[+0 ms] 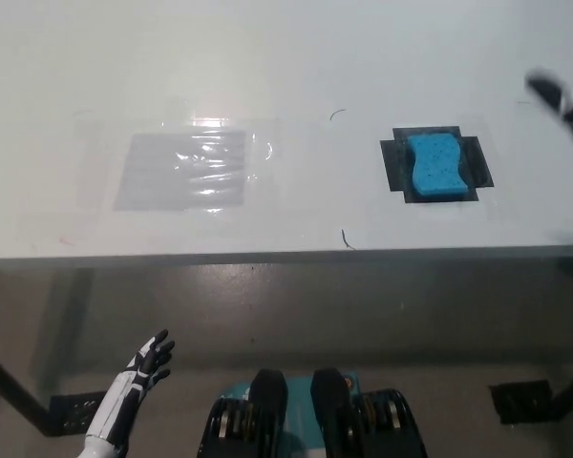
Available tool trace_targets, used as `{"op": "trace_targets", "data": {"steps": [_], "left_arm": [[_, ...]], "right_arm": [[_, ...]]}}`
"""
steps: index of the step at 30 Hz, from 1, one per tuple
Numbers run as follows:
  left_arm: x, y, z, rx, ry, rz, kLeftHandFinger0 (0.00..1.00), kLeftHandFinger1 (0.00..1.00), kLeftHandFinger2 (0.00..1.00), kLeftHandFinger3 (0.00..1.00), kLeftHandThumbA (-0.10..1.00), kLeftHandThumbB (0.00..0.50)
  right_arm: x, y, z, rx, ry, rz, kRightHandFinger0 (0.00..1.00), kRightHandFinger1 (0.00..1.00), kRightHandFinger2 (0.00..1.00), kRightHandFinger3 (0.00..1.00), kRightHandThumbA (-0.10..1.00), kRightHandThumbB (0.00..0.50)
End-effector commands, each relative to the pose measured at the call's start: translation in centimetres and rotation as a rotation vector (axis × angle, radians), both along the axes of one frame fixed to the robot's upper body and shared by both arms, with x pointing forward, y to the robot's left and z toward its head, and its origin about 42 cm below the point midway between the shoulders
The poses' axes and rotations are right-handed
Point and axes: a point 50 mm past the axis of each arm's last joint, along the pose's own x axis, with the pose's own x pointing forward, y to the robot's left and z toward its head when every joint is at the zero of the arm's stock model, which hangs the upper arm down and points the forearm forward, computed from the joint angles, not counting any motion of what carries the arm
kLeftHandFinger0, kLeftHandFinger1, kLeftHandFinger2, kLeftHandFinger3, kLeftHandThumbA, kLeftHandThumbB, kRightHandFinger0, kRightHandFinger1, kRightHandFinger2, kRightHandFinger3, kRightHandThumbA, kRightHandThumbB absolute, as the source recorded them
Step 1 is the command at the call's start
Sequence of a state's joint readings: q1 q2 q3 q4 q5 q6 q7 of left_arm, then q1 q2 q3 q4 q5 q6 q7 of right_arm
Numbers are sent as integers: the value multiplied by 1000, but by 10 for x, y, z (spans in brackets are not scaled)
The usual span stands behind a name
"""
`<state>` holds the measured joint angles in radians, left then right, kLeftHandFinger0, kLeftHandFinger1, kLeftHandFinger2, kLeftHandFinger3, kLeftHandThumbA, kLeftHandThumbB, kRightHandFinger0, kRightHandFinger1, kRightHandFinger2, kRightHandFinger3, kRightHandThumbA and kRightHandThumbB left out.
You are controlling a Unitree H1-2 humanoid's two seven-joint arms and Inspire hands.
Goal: A soft sponge is kept on the balc marked spot on the table infront of the robot and it uses its right hand fist to press down on it and drrags it across the table in a back and forth manner twice to clean it
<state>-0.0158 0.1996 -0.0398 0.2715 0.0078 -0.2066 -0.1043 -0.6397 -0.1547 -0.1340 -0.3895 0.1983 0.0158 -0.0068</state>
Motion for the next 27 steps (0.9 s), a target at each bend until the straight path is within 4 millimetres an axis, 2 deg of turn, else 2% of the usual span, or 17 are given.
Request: {"op": "trace_targets", "data": {"steps": [1,4,7,10,12,13,16,21,23,24,27], "left_arm": [[9,3,14,5,-83,-35,1000,1000,1000,1000,1000,499],[11,3,16,8,-86,-38,1000,1000,1000,1000,1000,500],[11,3,16,17,-89,-44,1000,1000,1000,1000,1000,500],[11,3,17,14,-88,-43,1000,1000,1000,1000,1000,500],[11,3,17,10,-87,-41,1000,1000,1000,1000,1000,500],[7,2,14,6,-83,-42,1000,1000,1000,1000,1000,500],[6,1,12,4,-80,-39,1000,1000,1000,1000,1000,500],[5,-1,12,5,-91,-44,1000,1000,1000,1000,1000,500],[4,0,13,4,-88,-42,1000,1000,1000,1000,1000,500],[4,0,13,2,-87,-44,1000,1000,1000,1000,1000,500],[4,0,13,10,-79,-46,1000,1000,1000,1000,1000,500]], "right_arm": [[35,9,31,117,113,97,0,0,0,0,1000,255],[53,15,41,108,103,88,0,0,0,0,1000,219],[69,20,48,108,120,95,0,0,0,0,1000,234],[89,25,50,92,160,63,0,0,0,0,1000,283],[108,29,52,87,195,44,0,0,0,0,1000,267],[116,31,48,93,215,40,0,0,0,0,1000,258],[142,37,44,116,286,35,0,0,0,0,1000,276],[189,43,26,145,420,44,0,0,0,0,1000,264],[199,44,19,151,460,36,0,0,0,0,1000,275],[206,44,12,173,505,21,0,0,0,0,1000,297],[221,46,-7,184,573,-21,0,0,0,0,1000,275]]}}
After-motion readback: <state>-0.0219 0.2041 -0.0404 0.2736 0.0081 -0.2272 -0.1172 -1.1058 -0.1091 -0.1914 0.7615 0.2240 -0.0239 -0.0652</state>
